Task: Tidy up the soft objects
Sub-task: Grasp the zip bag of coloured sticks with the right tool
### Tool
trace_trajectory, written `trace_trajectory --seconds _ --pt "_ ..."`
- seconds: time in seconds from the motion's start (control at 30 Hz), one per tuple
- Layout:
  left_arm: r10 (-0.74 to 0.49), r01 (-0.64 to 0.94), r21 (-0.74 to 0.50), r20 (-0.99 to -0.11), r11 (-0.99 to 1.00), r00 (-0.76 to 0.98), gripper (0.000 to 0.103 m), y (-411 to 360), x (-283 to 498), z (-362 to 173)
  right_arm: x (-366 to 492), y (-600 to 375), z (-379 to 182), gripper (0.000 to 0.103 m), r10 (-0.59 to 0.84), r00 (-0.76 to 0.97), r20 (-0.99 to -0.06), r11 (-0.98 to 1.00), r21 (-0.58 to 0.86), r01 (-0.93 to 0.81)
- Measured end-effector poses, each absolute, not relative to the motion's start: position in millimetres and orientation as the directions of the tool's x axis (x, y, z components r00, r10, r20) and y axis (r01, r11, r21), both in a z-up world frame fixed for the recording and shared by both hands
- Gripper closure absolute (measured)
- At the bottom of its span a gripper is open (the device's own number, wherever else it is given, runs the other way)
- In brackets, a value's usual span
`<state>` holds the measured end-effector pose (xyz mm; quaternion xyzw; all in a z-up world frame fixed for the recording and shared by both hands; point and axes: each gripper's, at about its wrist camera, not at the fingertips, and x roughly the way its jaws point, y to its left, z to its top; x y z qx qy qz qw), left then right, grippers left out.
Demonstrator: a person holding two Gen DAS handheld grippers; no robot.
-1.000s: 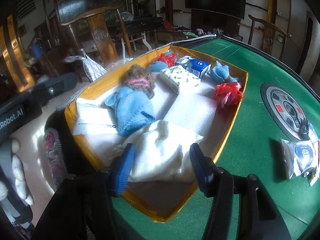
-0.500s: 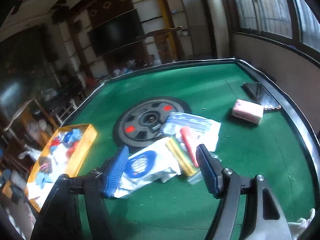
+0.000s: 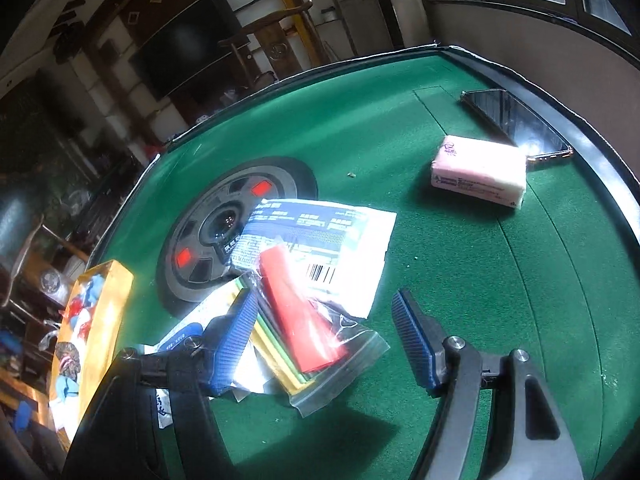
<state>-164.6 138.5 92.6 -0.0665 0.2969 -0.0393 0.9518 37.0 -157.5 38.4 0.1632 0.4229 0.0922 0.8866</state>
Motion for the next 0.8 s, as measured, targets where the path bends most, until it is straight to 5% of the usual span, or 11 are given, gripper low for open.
trace_trajectory --seconds 0.23,0.57,0.8 --pt "-0.194 0.105 -0.182 -0.590 0.978 0.784 0.028 110 -151 81 38 -143 25 0.039 0.309 0.589 -0.747 0.942 0.326 -0.081" --pt "-0.214 0.141 -0.166 -0.608 0.976 0.765 0.028 94 -149 77 29 -123 22 0.087 0.318 0.555 -0.768 0.947 0.284 -0.150" --pt "-0.220 0.141 -0.175 -0.614 0.974 0.758 0.028 92 -149 77 20 -138 29 0.088 0.483 0.524 -0.701 0.867 0.465 -0.177"
